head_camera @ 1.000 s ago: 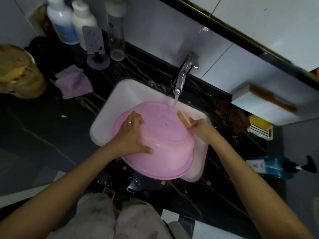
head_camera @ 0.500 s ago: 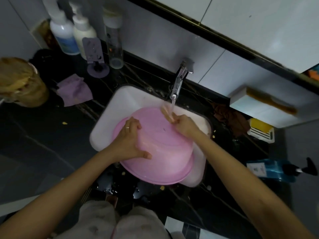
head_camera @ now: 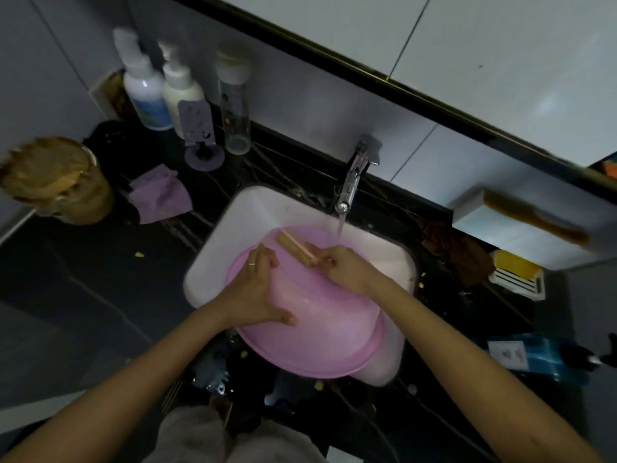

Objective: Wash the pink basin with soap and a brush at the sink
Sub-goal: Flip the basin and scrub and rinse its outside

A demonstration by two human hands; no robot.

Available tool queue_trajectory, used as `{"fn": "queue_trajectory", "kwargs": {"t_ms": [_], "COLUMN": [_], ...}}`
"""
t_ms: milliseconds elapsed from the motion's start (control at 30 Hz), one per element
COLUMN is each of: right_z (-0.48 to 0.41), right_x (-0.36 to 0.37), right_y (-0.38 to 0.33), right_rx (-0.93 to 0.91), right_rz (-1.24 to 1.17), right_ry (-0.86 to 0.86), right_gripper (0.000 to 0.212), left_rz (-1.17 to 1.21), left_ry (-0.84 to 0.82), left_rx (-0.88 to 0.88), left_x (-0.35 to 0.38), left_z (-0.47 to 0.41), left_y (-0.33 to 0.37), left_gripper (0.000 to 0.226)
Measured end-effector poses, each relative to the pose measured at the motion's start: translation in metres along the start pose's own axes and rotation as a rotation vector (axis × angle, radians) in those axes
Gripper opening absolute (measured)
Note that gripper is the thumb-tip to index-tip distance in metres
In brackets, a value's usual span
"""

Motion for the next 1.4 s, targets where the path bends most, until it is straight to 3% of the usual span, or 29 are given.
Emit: {"fn": "queue_trajectory", "kwargs": {"t_ms": [67,200,333,433,533,667,767,933,1100,1233,1400], "right_z": [0.014,-0.009,-0.020,0.026,0.063,0.051,0.050,0.124,0.139,0.128,0.117], "right_x": [-0.007,-0.030,-0.004,0.012,-0.008,-0.038,-0.022,0.001,-0.012,0.006,0.002], "right_y": [0.020,0.037,0.001,0.009,0.048,0.075,0.050,0.042,0.090,0.079,0.061], "right_rx": [0.027,0.210,0.045,-0.082,0.053,0.314,0.247,0.152,0.306,0.380,0.405], "right_rz": [0.016,0.157,0.148,0.075,0.096,0.173,0.173,-0.087,-0.289,-0.521,-0.389], "right_ry": [-0.022,0.155,0.113,-0.004,0.012,0.178,0.164,0.051,0.355,0.618,0.668], "right_gripper": [0.038,0.039,0.041,0.043,0.046,0.047,0.048,0.045,0.041,0.023,0.022], "left_rz": [-0.009,0.014,0.032,0.015,0.031,0.042,0.037,0.036,0.065,0.058,-0.030], "left_ry": [-0.015,-0.040,-0.007,-0.014,-0.012,-0.023,-0.018,-0.008,-0.014,0.011,0.109], "left_rx": [0.000,-0.013,-0.011,0.006,0.007,-0.010,-0.013,-0.016,-0.055,-0.100,-0.143], "left_x": [0.002,0.002,0.000,0.002,0.003,0.005,0.006,0.007,0.007,0.013,0.029], "left_z": [-0.001,0.000,0.000,0.000,0.001,0.003,0.002,0.002,0.005,0.009,0.018], "left_y": [0.000,0.000,-0.001,-0.002,-0.001,-0.002,-0.001,-0.003,-0.002,0.011,0.038], "left_gripper": [0.119,0.104,0.106,0.112,0.107,0.110,0.108,0.114,0.108,0.108,0.110]}}
Point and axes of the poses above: each hand's wrist, its own z-axis away from the middle knuckle, its own x-axis out of the palm, y = z × x, the point moved 2 cm from there along -z, towards the middle knuckle, and after that the axes turned 9 degrees about -z, right-handed, at the moved point
